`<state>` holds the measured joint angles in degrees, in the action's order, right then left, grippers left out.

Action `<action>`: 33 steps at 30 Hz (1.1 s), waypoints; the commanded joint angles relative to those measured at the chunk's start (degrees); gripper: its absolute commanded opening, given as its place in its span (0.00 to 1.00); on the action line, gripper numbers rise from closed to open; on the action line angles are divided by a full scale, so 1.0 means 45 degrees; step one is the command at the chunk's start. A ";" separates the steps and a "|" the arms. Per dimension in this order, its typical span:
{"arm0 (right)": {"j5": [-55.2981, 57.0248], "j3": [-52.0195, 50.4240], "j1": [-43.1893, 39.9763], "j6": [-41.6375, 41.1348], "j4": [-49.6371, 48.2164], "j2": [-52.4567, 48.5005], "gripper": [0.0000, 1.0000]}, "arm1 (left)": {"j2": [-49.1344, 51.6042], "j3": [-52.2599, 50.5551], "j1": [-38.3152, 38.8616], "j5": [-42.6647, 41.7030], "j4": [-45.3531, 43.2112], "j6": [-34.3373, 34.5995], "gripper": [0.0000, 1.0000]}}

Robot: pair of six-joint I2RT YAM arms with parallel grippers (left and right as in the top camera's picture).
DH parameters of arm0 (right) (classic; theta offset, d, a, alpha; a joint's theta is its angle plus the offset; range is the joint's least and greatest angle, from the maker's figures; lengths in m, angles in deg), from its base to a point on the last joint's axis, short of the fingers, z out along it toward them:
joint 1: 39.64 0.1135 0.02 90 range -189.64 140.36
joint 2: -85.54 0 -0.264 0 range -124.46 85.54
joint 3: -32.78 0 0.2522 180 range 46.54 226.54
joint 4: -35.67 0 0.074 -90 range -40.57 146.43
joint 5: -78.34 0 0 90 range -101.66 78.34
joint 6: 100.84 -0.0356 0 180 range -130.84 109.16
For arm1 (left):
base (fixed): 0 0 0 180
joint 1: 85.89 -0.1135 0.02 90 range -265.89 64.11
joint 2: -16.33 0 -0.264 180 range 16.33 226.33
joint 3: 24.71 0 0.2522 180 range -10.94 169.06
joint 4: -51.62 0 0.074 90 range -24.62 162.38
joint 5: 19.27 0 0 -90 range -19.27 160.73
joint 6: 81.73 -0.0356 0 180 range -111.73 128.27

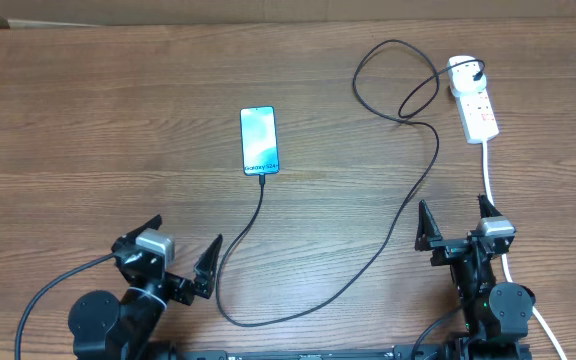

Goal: Plug charger to phone and switch on socket

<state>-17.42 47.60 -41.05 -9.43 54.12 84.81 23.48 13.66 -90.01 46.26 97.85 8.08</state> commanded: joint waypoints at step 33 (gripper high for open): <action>-0.0010 -0.0131 -0.0034 -0.0121 -0.0058 0.0126 1.00 | -0.1554 -0.3269 -0.0189 0.2448 -0.6567 0.2361 1.00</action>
<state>-17.42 47.60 -41.05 -9.56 54.14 84.81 17.28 1.63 -90.49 53.76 71.86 14.97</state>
